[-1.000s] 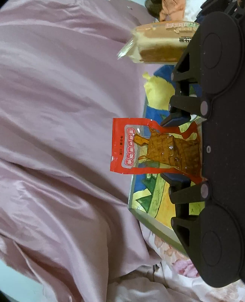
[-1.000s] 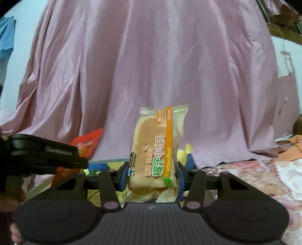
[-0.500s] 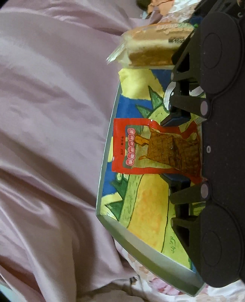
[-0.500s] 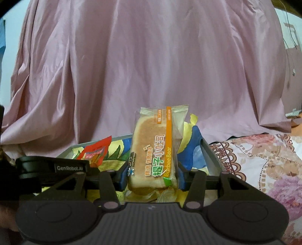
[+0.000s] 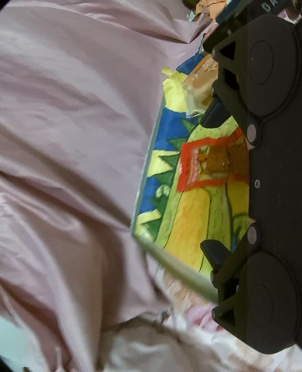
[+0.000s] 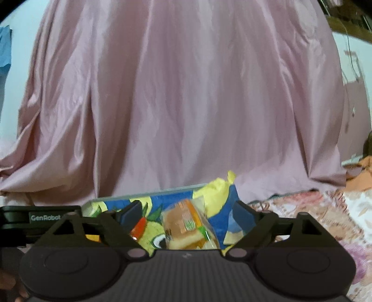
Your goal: Organize snacks
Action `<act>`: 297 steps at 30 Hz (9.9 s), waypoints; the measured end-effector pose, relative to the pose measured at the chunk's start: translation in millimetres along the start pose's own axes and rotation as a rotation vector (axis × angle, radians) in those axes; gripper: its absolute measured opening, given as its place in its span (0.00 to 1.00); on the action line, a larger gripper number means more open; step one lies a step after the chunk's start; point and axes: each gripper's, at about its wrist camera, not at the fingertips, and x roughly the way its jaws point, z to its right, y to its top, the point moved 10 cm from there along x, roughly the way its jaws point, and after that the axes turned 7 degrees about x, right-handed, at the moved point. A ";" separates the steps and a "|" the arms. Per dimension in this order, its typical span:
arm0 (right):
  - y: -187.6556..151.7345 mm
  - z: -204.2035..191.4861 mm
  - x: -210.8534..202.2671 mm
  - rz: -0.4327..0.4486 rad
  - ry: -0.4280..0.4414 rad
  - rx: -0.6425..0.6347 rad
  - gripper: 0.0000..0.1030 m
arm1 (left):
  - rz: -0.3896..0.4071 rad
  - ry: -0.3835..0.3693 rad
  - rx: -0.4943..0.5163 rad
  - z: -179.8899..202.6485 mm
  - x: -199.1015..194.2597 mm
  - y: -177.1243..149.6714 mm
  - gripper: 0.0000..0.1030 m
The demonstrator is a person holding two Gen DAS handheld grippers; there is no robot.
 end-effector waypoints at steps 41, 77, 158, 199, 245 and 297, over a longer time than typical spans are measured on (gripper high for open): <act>-106.6 -93.3 -224.9 -0.151 -0.094 -0.225 1.00 | 0.146 -0.112 0.196 -87.7 -208.7 -109.6 0.99; -187.1 -93.4 -106.9 -0.416 -0.058 -0.425 1.00 | -0.089 -0.156 0.388 -74.6 -83.9 -163.8 0.99; -195.7 -87.6 -61.9 -0.422 -0.012 -0.062 0.75 | -0.214 -0.347 0.306 -71.8 -77.8 -197.4 0.61; -220.1 -114.4 -130.3 -0.552 -0.022 -0.301 0.75 | -0.214 -0.282 0.441 -70.8 -105.0 -214.7 0.50; -64.3 -139.4 -99.4 0.010 0.010 -0.513 0.75 | 0.217 -0.135 0.153 -50.8 -144.2 -53.5 0.47; -60.7 -108.5 24.6 -0.014 0.076 -0.299 0.78 | 0.058 -0.035 -0.036 -36.8 -1.7 -22.2 0.69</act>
